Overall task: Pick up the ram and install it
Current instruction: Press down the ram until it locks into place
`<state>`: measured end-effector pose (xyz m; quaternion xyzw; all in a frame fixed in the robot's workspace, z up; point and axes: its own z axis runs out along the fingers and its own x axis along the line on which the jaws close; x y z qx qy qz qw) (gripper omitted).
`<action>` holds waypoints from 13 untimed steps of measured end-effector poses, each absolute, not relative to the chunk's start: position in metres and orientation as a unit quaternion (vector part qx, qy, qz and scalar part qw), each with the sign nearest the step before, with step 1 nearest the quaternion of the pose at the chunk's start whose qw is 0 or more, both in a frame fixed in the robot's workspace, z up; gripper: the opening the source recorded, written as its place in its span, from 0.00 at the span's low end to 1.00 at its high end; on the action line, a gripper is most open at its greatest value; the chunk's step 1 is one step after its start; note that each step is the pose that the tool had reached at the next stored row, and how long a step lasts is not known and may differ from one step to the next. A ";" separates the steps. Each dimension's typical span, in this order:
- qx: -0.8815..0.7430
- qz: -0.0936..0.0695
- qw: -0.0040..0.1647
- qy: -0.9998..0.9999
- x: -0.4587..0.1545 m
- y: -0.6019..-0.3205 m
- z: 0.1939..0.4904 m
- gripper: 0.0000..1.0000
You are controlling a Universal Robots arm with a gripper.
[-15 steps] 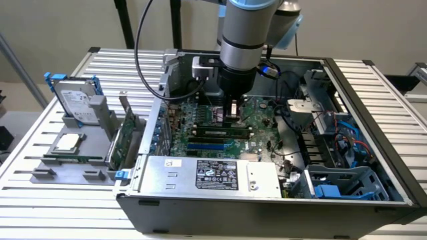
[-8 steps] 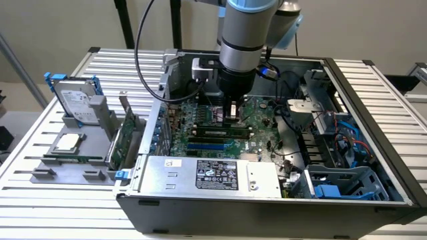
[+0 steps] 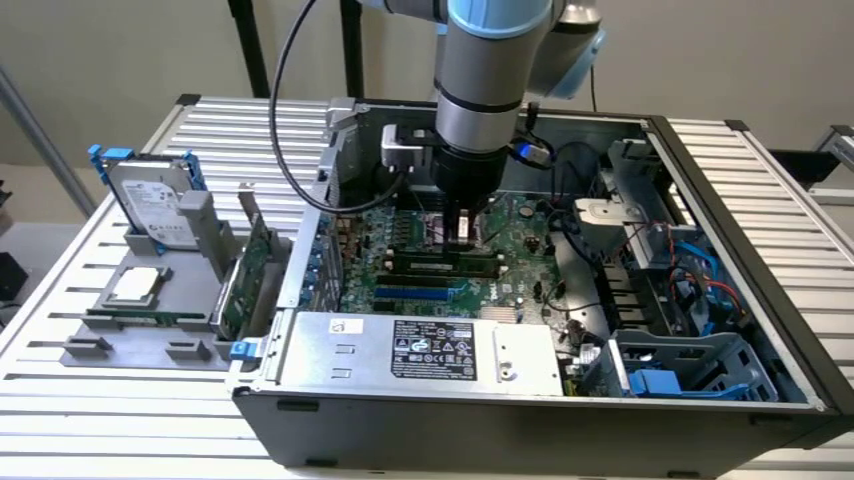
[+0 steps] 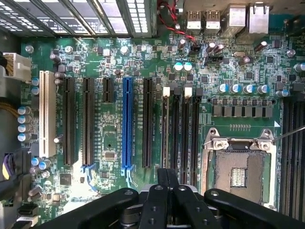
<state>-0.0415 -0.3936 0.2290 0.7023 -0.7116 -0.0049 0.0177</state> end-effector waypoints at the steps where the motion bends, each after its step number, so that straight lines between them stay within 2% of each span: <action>1: 0.702 -0.005 0.017 -0.712 -0.042 -0.394 0.227 0.00; 5: 0.702 -0.004 0.017 -0.712 -0.042 -0.393 0.223 0.00; 13: 0.702 -0.004 0.016 -0.712 -0.042 -0.393 0.250 0.00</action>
